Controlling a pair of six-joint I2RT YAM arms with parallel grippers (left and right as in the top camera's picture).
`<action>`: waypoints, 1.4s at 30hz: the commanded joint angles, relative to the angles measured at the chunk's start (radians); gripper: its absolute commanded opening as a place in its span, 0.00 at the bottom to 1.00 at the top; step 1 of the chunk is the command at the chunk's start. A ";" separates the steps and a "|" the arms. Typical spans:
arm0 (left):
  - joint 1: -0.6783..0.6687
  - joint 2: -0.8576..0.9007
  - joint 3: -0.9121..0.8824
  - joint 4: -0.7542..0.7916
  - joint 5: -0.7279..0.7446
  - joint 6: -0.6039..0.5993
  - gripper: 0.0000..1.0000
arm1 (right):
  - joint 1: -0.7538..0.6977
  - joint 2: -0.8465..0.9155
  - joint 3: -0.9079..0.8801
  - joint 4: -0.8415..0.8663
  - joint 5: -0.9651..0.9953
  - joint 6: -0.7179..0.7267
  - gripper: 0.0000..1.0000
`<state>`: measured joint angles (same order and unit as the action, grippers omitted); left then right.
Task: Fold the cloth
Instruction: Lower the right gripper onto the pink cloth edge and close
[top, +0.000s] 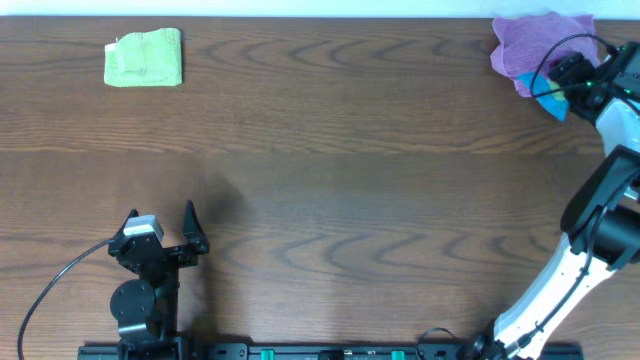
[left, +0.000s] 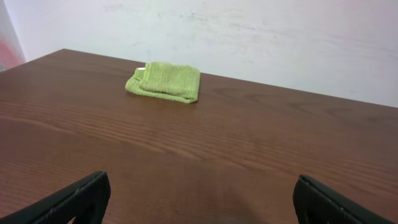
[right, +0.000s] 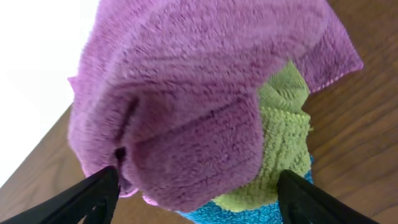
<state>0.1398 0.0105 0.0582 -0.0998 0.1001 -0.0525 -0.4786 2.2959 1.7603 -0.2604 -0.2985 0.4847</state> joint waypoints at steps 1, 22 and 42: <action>-0.006 -0.006 -0.031 -0.016 -0.006 -0.003 0.95 | 0.003 0.023 0.014 0.009 -0.004 0.016 0.74; -0.006 -0.006 -0.031 -0.016 -0.006 -0.003 0.95 | -0.001 0.036 0.021 0.043 -0.069 0.053 0.62; -0.006 -0.006 -0.031 -0.016 -0.006 -0.003 0.95 | -0.007 0.036 0.164 -0.132 -0.147 0.011 0.64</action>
<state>0.1398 0.0105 0.0582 -0.0998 0.1005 -0.0525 -0.4793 2.3135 1.9041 -0.3813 -0.4309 0.5167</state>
